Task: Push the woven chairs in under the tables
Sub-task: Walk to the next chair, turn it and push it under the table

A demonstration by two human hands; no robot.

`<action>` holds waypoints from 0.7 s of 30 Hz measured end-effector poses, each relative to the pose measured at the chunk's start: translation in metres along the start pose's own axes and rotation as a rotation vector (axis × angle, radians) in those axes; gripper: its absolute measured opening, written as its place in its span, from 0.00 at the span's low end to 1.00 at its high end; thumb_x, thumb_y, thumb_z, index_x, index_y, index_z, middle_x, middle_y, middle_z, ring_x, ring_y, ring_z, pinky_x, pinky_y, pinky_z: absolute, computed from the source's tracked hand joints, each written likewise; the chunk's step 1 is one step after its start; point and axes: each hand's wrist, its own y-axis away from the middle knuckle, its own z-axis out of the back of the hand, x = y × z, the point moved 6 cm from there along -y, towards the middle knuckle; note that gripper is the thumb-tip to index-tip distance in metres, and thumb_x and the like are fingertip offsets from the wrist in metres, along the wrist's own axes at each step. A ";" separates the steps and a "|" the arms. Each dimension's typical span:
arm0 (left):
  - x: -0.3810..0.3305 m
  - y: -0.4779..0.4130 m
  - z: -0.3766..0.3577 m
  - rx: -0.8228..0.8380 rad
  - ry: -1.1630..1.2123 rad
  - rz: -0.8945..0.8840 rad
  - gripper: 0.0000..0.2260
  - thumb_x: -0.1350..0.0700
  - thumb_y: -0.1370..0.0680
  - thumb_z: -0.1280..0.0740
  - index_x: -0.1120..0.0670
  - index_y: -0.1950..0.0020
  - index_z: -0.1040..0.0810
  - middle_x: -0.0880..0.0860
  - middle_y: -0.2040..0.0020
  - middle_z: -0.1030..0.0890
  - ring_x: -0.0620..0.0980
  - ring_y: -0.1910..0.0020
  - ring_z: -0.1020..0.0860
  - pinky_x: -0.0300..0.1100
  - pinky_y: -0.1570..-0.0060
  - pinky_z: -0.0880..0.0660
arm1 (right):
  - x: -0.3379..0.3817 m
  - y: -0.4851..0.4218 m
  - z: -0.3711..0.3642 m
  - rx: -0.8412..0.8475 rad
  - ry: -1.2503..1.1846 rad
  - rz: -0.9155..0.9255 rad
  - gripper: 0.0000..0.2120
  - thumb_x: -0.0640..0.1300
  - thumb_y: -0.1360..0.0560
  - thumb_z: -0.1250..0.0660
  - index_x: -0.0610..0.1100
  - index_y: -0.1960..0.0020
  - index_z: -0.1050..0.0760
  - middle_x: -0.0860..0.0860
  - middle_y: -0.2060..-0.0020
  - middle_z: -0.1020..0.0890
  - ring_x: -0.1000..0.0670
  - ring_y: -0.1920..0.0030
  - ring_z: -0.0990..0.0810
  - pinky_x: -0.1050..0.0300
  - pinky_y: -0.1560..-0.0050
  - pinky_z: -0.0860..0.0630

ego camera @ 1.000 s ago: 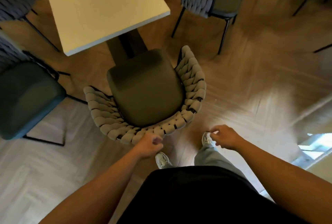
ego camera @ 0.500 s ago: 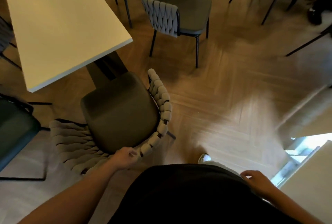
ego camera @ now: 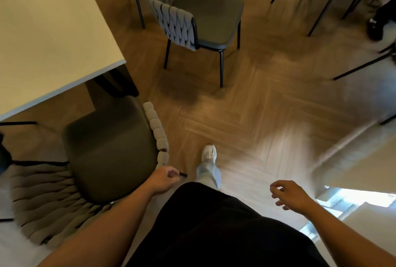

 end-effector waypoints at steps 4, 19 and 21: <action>-0.016 -0.051 0.015 0.060 -0.051 0.034 0.12 0.57 0.19 0.35 0.59 0.37 0.21 0.56 0.48 0.18 0.49 0.55 0.20 0.37 0.58 0.25 | 0.024 -0.047 0.041 0.030 0.022 -0.040 0.08 0.49 0.19 0.37 0.48 0.44 0.23 0.49 0.57 0.16 0.49 0.59 0.15 0.51 0.56 0.16; -0.252 -0.236 0.260 -0.097 -0.005 -0.058 0.12 0.55 0.18 0.35 0.55 0.36 0.22 0.53 0.38 0.21 0.52 0.41 0.22 0.46 0.41 0.24 | 0.253 -0.241 0.266 -0.033 -0.084 0.099 0.07 0.41 0.19 0.37 0.44 0.42 0.23 0.45 0.56 0.16 0.47 0.63 0.18 0.57 0.64 0.23; -0.268 -0.255 0.276 -0.126 0.014 -0.028 0.12 0.55 0.19 0.35 0.55 0.36 0.22 0.53 0.38 0.21 0.52 0.41 0.21 0.48 0.39 0.24 | 0.271 -0.279 0.287 0.018 -0.021 0.098 0.10 0.40 0.19 0.37 0.39 0.39 0.24 0.42 0.56 0.17 0.47 0.63 0.20 0.56 0.64 0.25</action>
